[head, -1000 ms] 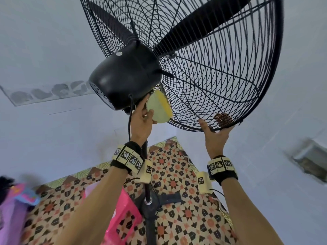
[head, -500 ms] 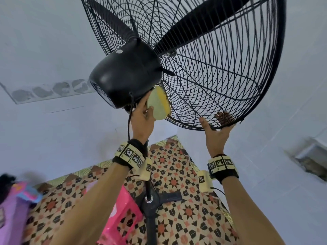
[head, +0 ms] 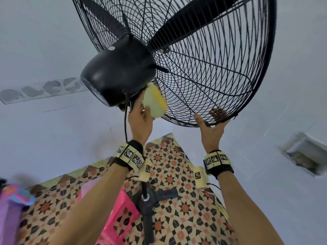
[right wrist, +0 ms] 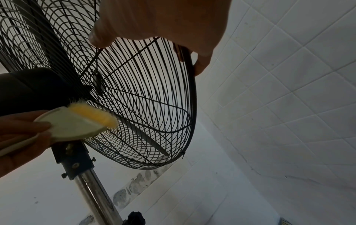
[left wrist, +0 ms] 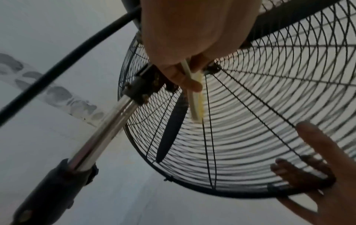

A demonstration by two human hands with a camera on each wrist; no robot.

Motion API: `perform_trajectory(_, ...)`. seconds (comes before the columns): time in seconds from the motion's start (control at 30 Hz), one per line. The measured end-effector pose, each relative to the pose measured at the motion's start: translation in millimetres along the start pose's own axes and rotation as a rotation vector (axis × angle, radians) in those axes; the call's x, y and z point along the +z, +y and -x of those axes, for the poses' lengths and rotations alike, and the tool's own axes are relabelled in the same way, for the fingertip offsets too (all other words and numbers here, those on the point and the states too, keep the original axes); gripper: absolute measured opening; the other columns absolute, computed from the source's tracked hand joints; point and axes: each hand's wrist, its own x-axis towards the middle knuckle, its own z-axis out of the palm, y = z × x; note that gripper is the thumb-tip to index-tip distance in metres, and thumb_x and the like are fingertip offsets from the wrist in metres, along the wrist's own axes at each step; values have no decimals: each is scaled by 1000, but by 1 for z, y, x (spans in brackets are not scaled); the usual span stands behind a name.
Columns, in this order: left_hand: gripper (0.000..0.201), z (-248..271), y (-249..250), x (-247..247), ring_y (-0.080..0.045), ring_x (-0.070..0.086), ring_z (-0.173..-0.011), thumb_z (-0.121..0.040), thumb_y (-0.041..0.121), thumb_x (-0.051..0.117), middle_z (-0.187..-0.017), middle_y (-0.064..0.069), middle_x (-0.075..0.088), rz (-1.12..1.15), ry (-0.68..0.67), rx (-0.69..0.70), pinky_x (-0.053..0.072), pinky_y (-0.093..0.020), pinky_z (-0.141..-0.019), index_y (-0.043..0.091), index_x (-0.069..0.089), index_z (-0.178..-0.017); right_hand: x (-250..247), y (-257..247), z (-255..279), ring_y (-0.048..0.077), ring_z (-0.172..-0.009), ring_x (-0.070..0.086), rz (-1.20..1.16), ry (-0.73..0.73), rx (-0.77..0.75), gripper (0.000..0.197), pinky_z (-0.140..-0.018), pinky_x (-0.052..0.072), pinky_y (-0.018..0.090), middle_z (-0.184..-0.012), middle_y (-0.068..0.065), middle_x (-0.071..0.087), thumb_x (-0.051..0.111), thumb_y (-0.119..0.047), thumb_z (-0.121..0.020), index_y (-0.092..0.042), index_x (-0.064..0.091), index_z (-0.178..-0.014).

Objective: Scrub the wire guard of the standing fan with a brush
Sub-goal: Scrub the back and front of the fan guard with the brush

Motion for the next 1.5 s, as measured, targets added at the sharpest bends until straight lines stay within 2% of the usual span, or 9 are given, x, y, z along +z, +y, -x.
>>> perform_trajectory(0.23, 51, 23, -15, 1, -35, 68, -112, -104, 2, 53, -124, -11, 64, -21, -323, -179, 63, -25, -63, 19, 51, -151, 1, 3, 4, 17, -133, 48, -7, 20, 31, 129, -119, 37, 43, -143, 4, 52, 90, -55, -64, -12, 14, -159)
perform_trajectory(0.43, 49, 12, -3, -1, -4, 70, -100, -106, 10, 55, -128, 9, 62, 137, 0, -53, 63, -28, -65, 22, 45, -153, 1, 6, 1, 14, -129, 50, -4, 27, -9, 124, -120, 35, 46, -136, -3, 54, 92, -47, -68, -15, 13, -158)
perform_trajectory(0.53, 46, 29, -16, 14, -13, 74, -85, -108, 22, 54, -114, 0, 70, 35, -138, -76, 65, -41, -66, 35, 44, -151, 0, 6, 2, 13, -129, 48, -13, 44, 0, 125, -120, 35, 45, -138, -1, 53, 91, -50, -66, -16, 14, -159)
perform_trajectory(0.63, 48, 45, -30, 13, -30, 74, -91, -107, 12, 53, -108, -9, 69, -4, -332, -150, 65, -43, -65, 27, 47, -152, 1, 5, 2, 13, -131, 48, -15, 31, 5, 125, -121, 34, 44, -137, -4, 52, 91, -51, -66, -19, 13, -158)
perform_trajectory(0.83, 52, 15, -11, 2, -10, 68, -106, -106, 9, 55, -128, 8, 62, 163, 11, -118, 64, -30, -66, 20, 44, -155, 2, 4, 2, -1, -124, 52, -34, 13, -20, 117, -117, 40, 43, -131, -21, 51, 90, -53, -65, -30, 16, -152)
perform_trajectory(0.97, 47, 31, -12, 19, 1, 71, -92, -107, 8, 54, -113, 20, 63, 134, -78, -86, 64, -31, -66, 17, 44, -152, 1, 4, 4, 10, -129, 49, -62, 29, -15, 122, -118, 38, 37, -136, -5, 53, 90, -54, -64, -20, 17, -156)
perform_trajectory(1.13, 45, 51, -28, 16, -30, 73, -99, -106, 10, 55, -108, -6, 67, 48, -349, -110, 65, -35, -65, 22, 45, -149, 2, 2, 2, -4, -122, 51, -30, 12, -44, 105, -115, 40, 33, -130, -17, 53, 91, -52, -66, -40, 21, -144)
perform_trajectory(1.33, 49, 32, -15, 13, 0, 70, -96, -105, 6, 55, -117, 4, 67, 130, -44, -89, 64, -28, -64, 26, 46, -148, 0, 6, 3, 0, -121, 48, -25, 28, -35, 107, -112, 35, 18, -129, -24, 48, 92, -36, -73, -28, 17, -149)
perform_trajectory(1.5, 45, 74, -34, 41, -20, 76, -76, -105, 7, 53, -104, -9, 75, 4, -324, -187, 65, -45, -60, 29, 46, -145, 1, 3, 2, -12, -112, 52, 7, 29, -24, 99, -114, 39, 32, -125, -24, 49, 92, -36, -74, -36, 18, -140)
